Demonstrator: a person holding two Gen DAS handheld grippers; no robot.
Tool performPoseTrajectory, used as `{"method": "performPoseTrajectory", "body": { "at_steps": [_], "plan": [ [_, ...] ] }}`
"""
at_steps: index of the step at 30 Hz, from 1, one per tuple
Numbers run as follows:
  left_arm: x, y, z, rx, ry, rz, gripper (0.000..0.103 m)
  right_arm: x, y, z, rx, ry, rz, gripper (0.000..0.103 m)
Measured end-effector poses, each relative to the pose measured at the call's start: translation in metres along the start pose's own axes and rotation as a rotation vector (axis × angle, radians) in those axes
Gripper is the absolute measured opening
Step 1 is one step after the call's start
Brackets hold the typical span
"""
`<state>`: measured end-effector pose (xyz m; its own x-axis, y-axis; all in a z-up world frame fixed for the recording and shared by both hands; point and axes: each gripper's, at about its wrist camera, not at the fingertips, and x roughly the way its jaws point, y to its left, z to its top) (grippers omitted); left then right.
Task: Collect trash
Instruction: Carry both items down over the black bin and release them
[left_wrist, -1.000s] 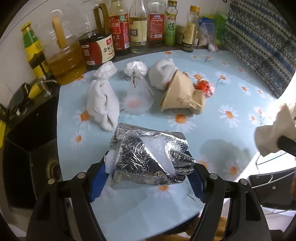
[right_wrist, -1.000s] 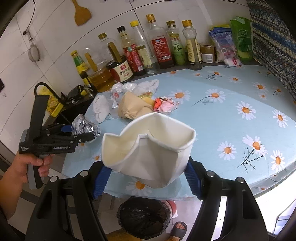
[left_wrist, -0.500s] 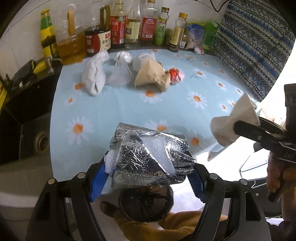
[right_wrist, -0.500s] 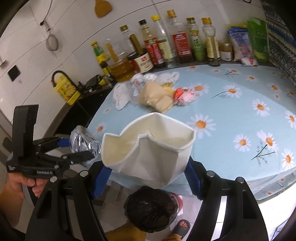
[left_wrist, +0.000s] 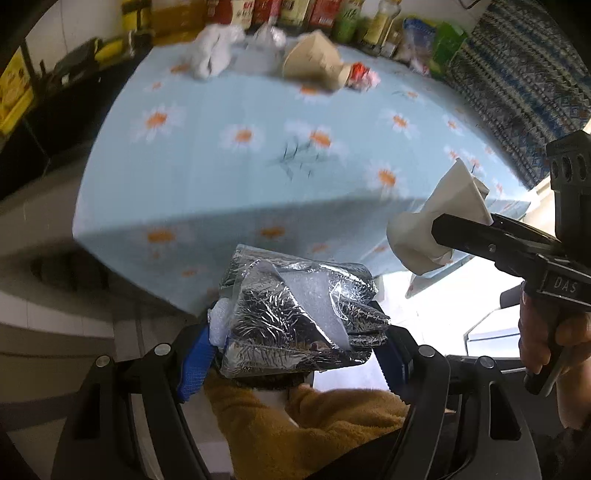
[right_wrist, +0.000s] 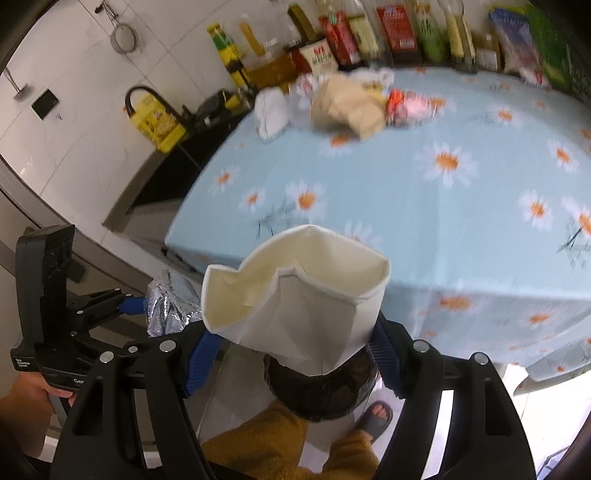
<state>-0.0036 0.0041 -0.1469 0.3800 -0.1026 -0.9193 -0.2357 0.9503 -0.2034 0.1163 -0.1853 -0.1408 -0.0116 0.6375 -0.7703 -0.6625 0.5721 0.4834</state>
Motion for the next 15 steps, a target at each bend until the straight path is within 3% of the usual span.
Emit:
{"method": "performPoseTrajectory", "body": {
  "at_steps": [7, 15],
  "plan": [
    [0.046, 0.028, -0.026, -0.050, 0.093, 0.023, 0.074, 0.046, -0.013, -0.034, 0.050, 0.108, -0.023, 0.072],
    [0.123, 0.060, -0.048, -0.090, 0.222, -0.008, 0.074, 0.110, -0.034, -0.075, 0.170, 0.211, -0.032, 0.072]
  ]
}}
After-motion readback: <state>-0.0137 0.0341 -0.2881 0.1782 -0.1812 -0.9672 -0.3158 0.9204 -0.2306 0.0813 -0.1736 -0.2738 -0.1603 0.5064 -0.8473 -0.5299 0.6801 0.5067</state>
